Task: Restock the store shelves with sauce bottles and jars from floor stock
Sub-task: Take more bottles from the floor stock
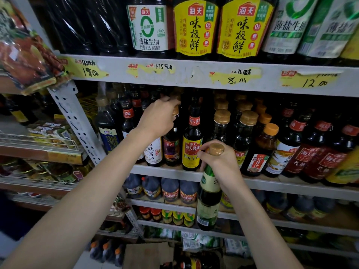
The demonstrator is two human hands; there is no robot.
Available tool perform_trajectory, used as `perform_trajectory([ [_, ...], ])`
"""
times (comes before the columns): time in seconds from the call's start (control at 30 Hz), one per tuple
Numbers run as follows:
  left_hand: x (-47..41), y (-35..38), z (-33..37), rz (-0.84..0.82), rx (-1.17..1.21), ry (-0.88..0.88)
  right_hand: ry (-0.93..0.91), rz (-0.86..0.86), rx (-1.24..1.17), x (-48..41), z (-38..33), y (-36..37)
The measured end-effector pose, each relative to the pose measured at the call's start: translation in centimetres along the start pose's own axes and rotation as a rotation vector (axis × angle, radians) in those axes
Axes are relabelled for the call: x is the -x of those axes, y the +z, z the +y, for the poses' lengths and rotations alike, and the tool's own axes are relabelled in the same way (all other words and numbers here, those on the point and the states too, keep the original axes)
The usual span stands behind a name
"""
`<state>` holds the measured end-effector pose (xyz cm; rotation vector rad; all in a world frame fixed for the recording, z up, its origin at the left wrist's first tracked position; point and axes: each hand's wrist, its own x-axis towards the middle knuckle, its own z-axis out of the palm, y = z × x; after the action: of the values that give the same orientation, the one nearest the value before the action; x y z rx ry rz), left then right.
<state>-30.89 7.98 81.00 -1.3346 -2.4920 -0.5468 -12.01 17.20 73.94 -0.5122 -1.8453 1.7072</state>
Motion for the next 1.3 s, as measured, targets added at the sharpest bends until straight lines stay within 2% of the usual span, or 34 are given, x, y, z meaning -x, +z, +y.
perform_trajectory([
  [0.07, 0.8, 0.1, 0.0, 0.095, -0.02, 0.062, 0.014, 0.003, -0.056, -0.2, -0.5, 0.0],
  [0.13, 2.3, 0.4, 0.3, 0.336, -0.008, 0.14, 0.037, -0.009, -0.128, -0.4, -1.2, -0.2],
  [0.2, 4.4, 1.1, 0.6, 0.539, 0.108, 0.171, 0.088, -0.077, -0.264, -0.7, -2.2, -0.6],
  [0.23, 5.6, 1.6, 0.7, 0.535, 0.204, 0.171, 0.114, -0.133, -0.351, -0.7, -2.8, -0.9],
  [0.27, 6.7, 2.2, 0.9, 0.421, 0.352, 0.134, 0.135, -0.191, -0.435, -0.8, -3.5, -1.1],
  [0.33, 9.0, 3.4, 2.0, -0.071, 0.786, -0.062, 0.16, -0.277, -0.554, -0.8, -4.9, -1.1],
  [0.4, 11.3, 4.7, 3.5, -0.501, 1.305, -0.341, 0.173, -0.259, -0.55, -0.7, -6.2, -0.5],
  [0.43, 12.2, 5.6, 4.1, -0.599, 1.5, -0.413, 0.18, -0.206, -0.508, -0.7, -6.8, -0.1],
  [0.47, 13.0, 6.4, 4.5, -0.639, 1.651, -0.411, 0.185, -0.133, -0.462, -0.5, -7.4, 0.4],
  [0.53, 14.1, 7.3, 5.2, -0.656, 1.779, -0.359, 0.166, 0.057, -0.383, -0.3, -8.2, 1.2],
  [0.63, 15.3, 7.8, 5.7, -0.504, 1.607, -0.271, 0.087, 0.333, -0.249, -0.3, -8.7, 2.0],
  [0.7, 16.1, 8.1, 6.2, -0.368, 1.543, -0.228, 0.053, 0.435, -0.207, -0.3, -8.8, 2.4],
  [0.77, 16.6, 8.0, 6.6, -0.322, 1.631, -0.214, 0.061, 0.405, -0.213, 0.2, -8.9, 2.5],
  [0.8, 16.7, 7.6, 6.7, -0.358, 1.703, -0.262, 0.08, 0.336, -0.237, 0.6, -9.1, 2.3],
  [0.83, 16.7, 7.1, 6.7, -0.434, 1.787, -0.342, 0.113, 0.247, -0.275, 0.8, -9.2, 2.0],
  [0.9, 16.9, 6.2, 6.4, -0.693, 1.944, -0.433, 0.207, 0.08, -0.379, 1.2, -9.3, 1.2],
  [0.93, 17.1, 5.9, 6.3, -0.802, 1.98, -0.423, 0.239, 0.018, -0.423, 1.3, -9.3, 1.0],
  [1.0, 17.7, 5.8, 6.3, -0.891, 2.018, -0.378, 0.258, -0.047, -0.438, 1.4, -9.1, 0.9],
  [1.17, 18.1, 5.6, 6.2, -0.967, 2.05, -0.344, 0.233, -0.034, -0.409, 1.7, -8.3, 1.2],
  [1.3, 18.0, 6.6, 6.3, -0.944, 2.046, -0.319, 0.196, 0.057, -0.385, 2.6, -8.2, 1.0],
])
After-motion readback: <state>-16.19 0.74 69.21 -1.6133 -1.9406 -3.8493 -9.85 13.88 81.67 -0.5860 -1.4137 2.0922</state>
